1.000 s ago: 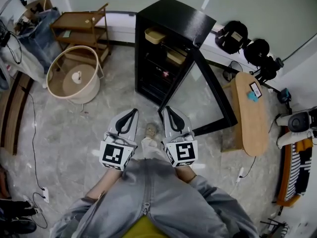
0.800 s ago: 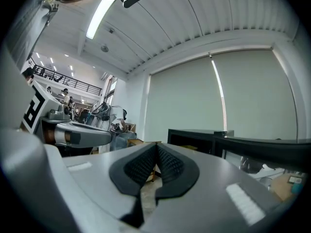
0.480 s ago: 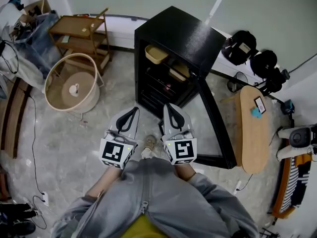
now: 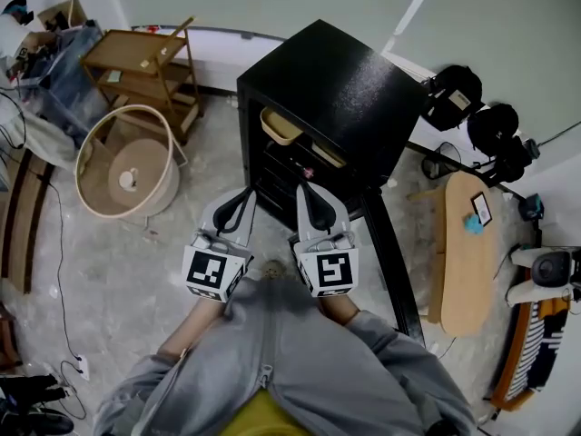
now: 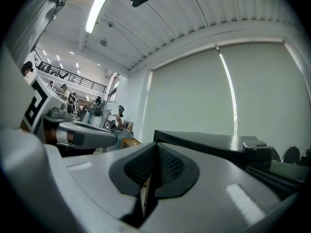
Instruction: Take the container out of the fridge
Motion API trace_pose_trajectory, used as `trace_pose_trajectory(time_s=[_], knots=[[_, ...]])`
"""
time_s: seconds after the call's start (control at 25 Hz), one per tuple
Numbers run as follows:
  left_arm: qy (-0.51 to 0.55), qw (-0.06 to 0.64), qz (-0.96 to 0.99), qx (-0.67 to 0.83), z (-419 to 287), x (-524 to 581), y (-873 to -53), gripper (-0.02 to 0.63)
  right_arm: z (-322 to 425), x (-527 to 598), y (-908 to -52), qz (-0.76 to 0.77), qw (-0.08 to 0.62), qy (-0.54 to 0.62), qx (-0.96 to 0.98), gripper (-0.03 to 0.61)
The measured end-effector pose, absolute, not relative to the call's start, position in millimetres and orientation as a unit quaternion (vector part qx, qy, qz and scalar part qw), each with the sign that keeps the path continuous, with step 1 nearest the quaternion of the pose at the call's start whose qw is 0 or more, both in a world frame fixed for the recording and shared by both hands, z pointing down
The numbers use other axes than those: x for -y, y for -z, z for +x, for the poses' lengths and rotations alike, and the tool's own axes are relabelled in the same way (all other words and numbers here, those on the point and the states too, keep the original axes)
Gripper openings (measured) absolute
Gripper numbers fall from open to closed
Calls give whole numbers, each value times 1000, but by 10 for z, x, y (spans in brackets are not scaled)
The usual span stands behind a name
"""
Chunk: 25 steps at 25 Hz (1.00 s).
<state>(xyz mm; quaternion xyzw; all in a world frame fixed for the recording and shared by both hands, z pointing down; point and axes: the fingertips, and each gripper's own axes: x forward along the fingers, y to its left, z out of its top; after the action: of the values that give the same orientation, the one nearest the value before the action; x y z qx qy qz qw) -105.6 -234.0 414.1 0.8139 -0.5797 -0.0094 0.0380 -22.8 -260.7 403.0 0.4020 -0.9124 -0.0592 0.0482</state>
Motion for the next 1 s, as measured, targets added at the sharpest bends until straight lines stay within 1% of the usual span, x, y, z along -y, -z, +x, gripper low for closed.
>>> trace_pose_trajectory(time_s=[0.12, 0.28, 0.44, 0.8, 1.0], knots=[[13, 48, 819, 571, -1084, 2473, -4199, 6, -311, 2684, -4038, 402, 43, 57, 913, -3], [16, 63, 828, 557, -1105, 2645, -4284, 6, -349, 2763, -4139, 410, 52, 54, 909, -3], [27, 92, 836, 540, -1167, 2853, -4318, 6, -391, 2871, -4113, 424, 54, 50, 903, -3], [84, 206, 846, 484, -1277, 3248, -4601, 6, -492, 3144, -4260, 447, 78, 52, 890, -3], [92, 268, 842, 460, -1238, 3432, -4870, 10, -507, 3257, -4383, 453, 97, 47, 885, -3]])
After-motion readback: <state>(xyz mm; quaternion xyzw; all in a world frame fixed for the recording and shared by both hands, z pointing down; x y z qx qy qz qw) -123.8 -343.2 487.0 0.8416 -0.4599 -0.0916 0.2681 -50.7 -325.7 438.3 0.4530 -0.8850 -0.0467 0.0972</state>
